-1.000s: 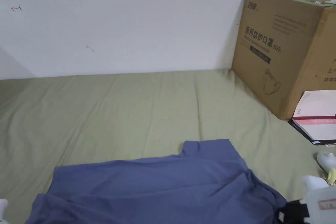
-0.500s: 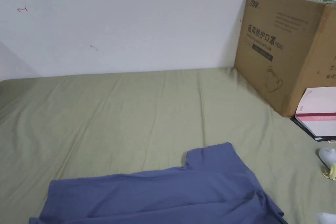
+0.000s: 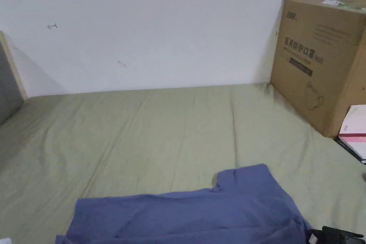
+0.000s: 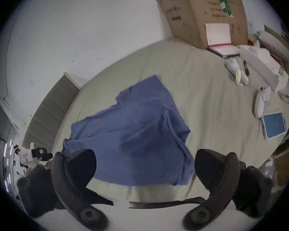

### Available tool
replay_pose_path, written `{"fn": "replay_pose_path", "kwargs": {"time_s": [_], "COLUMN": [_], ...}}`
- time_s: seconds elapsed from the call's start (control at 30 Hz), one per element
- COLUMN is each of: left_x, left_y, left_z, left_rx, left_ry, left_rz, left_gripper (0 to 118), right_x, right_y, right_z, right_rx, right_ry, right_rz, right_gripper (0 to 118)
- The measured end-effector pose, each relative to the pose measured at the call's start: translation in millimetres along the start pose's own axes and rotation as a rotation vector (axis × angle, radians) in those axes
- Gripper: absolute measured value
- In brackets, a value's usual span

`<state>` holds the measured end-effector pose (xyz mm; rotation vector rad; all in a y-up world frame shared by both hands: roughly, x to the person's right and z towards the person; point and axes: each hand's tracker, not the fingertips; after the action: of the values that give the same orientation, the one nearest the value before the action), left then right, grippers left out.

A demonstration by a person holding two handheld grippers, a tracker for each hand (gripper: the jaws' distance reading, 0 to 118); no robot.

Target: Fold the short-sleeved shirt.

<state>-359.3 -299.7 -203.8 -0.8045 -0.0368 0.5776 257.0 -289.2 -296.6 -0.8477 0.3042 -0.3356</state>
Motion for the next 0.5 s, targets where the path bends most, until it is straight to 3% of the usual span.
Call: {"fn": "replay_pose_path", "kwargs": {"time_s": [0.07, 0.1, 0.13, 0.17, 0.2, 0.23, 0.4, 0.5], "left_x": [22.9, 32.2, 44.4, 53.5, 64.4, 66.5, 75.9, 61.6], "left_y": [7.6, 10.5, 13.8, 16.4, 19.0, 22.2, 51.4, 100.0], "left_z": [11.6, 15.6, 21.2, 24.0, 24.8, 23.2, 11.0, -26.9], "left_rx": [0.068, 0.086, 0.119, 0.138, 0.154, 0.165, 0.192, 0.073], "left_ry": [0.028, 0.030, 0.037, 0.037, 0.063, 0.099, 0.059, 0.240], "left_rz": [-0.073, -0.105, -0.147, -0.174, -0.212, -0.254, -0.284, -0.282], "left_gripper": [105, 85, 35, 2, 1, 1, 1, 1], "right_x": [-22.2, -31.1, -3.6, -5.4, -7.3, -17.8, -70.4, -96.5], "right_y": [5.9, 7.7, 14.6, 18.5, 23.9, 28.4, 36.5, 39.6], "right_z": [8.1, 12.0, -0.5, 1.3, 3.1, 4.6, 0.8, -12.9], "right_rx": [0.013, 0.034, 0.059, 0.093, 0.138, 0.179, 0.258, 0.238], "right_ry": [0.014, 0.030, 0.076, 0.095, 0.114, 0.100, 0.136, 0.144], "right_rz": [0.046, 0.064, 0.053, 0.064, 0.063, 0.106, 0.142, 0.185], "right_gripper": [114, 110, 90, 56, 13, 0, 0, 0]}}
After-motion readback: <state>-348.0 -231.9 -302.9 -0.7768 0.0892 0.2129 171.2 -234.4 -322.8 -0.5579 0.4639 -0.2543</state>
